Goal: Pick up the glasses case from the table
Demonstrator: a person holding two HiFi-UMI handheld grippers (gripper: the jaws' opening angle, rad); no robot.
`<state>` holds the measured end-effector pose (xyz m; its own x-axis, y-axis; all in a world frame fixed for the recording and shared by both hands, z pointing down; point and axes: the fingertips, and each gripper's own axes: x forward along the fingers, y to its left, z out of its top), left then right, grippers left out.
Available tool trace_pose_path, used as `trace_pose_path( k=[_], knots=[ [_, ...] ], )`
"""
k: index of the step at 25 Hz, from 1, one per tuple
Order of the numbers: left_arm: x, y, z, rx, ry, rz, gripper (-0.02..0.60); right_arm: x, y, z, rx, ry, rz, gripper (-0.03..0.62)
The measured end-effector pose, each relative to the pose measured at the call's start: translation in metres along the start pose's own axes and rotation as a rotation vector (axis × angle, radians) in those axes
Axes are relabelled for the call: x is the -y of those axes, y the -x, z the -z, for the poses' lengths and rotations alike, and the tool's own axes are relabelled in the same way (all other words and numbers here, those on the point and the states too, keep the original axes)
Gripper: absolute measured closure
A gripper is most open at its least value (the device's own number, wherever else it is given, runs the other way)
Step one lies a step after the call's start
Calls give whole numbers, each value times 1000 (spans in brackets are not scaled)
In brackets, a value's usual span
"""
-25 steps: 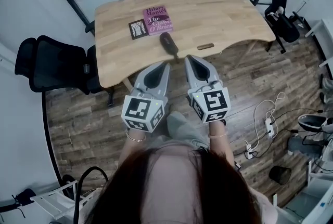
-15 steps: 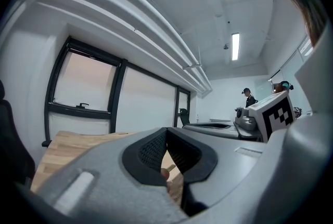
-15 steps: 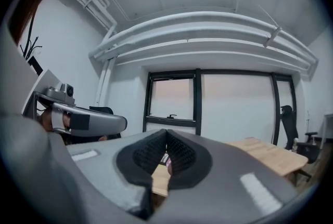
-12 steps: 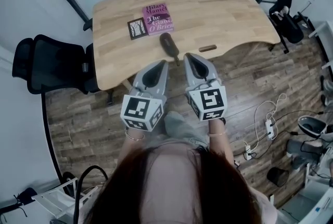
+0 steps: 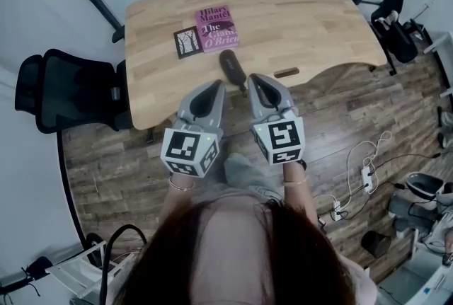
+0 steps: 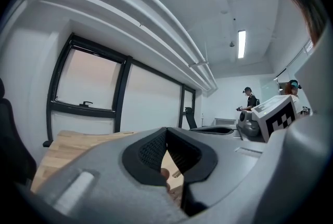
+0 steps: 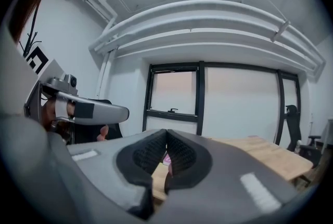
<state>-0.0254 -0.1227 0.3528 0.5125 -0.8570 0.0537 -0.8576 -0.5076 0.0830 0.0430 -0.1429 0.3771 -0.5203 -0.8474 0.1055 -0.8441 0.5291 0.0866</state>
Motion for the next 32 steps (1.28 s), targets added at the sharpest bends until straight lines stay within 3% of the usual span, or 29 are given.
trace_pose_path(
  k=[23, 32],
  knots=[
    [-88, -85, 22, -59, 37, -54, 572, 30, -112, 48, -152, -6, -68, 588],
    [-115, -115, 32, -71, 54, -64, 572, 35, -148, 78, -228, -17, -117, 544]
  ],
)
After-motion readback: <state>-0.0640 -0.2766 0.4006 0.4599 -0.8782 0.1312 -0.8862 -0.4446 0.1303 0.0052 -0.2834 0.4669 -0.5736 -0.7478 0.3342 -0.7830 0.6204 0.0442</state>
